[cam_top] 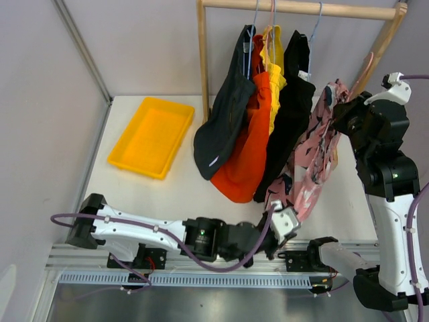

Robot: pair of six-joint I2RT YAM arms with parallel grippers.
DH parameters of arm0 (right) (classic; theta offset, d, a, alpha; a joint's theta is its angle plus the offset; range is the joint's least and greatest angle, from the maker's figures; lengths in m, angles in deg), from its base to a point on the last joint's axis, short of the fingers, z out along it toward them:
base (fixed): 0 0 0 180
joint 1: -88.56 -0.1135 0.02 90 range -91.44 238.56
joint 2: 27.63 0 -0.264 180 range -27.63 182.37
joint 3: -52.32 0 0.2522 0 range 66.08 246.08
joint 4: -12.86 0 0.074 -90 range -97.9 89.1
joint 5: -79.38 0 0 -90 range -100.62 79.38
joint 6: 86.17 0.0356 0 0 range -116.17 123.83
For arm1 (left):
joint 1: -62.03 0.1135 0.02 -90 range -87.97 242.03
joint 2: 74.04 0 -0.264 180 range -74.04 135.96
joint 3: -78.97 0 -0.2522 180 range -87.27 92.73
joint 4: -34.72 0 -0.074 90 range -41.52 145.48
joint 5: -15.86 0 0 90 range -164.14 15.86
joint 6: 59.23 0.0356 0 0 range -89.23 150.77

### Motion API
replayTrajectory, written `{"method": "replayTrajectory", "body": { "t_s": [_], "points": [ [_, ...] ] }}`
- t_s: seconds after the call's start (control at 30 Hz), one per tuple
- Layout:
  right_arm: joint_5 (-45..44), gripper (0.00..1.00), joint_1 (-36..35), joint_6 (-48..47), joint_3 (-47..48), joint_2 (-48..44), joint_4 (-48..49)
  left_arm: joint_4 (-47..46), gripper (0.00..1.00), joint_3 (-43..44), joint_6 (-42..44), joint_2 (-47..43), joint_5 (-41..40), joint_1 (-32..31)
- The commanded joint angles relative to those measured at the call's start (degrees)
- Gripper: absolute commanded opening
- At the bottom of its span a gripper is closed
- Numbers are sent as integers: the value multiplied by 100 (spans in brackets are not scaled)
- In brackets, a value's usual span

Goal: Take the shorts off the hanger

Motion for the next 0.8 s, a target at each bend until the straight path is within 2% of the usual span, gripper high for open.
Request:
{"method": "replayTrajectory", "body": {
  "t_s": [0.0, 0.23, 0.3, 0.43, 0.6, 0.77],
  "points": [
    [-59, 0, 230, -195, 418, 71, 387, -378, 0, -466, -516, 8, -272, -505],
    [135, 0, 327, -64, 603, 46, 142, -600, 0, -423, -798, 605, -421, -690],
    [345, 0, 327, 103, 691, -42, -148, -382, 0, -81, -763, 799, -641, -568],
    [951, 0, 327, 481, 788, -332, -850, 155, 0, 1049, -745, 1300, -703, 203],
    [1918, 0, 327, 727, 674, -824, -2167, 647, 0, 2254, -430, 1766, -633, 1179],
    [2534, 0, 327, 728, 770, -1071, -3100, 1201, 0, 3312, -306, 2091, -616, 1770]
  ]
}}
